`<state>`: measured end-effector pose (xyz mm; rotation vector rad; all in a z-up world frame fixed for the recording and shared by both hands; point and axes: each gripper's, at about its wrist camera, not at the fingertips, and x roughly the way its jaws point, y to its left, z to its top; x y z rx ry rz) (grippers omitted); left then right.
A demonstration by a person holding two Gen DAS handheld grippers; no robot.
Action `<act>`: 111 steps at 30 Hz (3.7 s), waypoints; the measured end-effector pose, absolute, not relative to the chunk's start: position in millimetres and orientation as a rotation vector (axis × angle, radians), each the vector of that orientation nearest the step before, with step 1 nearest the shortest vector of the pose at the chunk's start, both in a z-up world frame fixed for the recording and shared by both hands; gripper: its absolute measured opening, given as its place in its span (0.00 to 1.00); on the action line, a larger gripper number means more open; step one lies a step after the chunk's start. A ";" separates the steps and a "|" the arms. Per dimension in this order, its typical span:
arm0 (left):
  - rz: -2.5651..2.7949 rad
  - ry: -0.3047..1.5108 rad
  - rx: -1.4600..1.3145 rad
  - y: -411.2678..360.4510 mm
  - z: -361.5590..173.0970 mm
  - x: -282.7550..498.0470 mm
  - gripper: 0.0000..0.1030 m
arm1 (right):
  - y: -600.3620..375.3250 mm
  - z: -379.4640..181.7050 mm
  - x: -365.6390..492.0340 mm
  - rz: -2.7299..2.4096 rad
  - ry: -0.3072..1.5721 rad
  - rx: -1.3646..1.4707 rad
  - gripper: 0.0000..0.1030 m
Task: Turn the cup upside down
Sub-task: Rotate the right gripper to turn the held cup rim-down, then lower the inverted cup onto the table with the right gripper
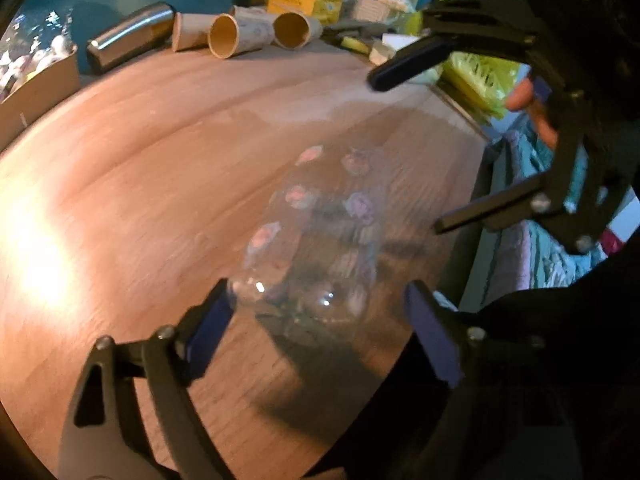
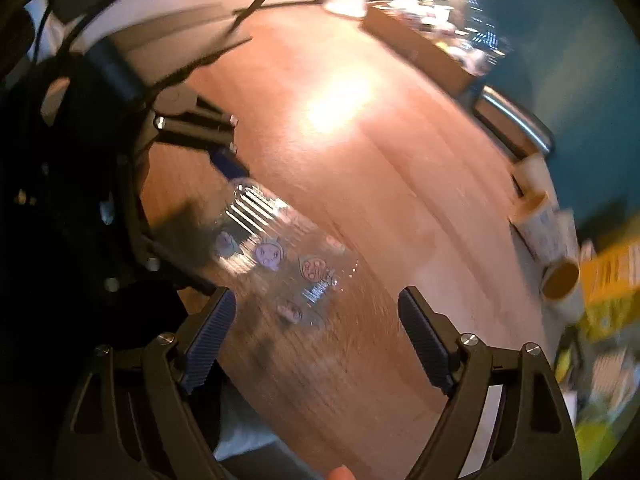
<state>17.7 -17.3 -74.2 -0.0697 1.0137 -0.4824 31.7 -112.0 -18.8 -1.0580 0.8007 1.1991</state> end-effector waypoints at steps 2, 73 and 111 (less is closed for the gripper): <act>-0.480 0.998 -0.111 -8.2 -71.2 9.3 0.85 | -100.7 -22.4 22.1 1.238 0.762 -1.163 0.83; -0.034 0.720 -0.319 17.8 -50.1 -40.5 0.86 | -227.8 -39.6 49.3 0.764 0.370 0.091 0.65; 0.021 0.505 -0.253 1.4 6.6 -108.6 0.86 | -239.0 16.9 -25.4 0.511 0.468 -0.050 0.80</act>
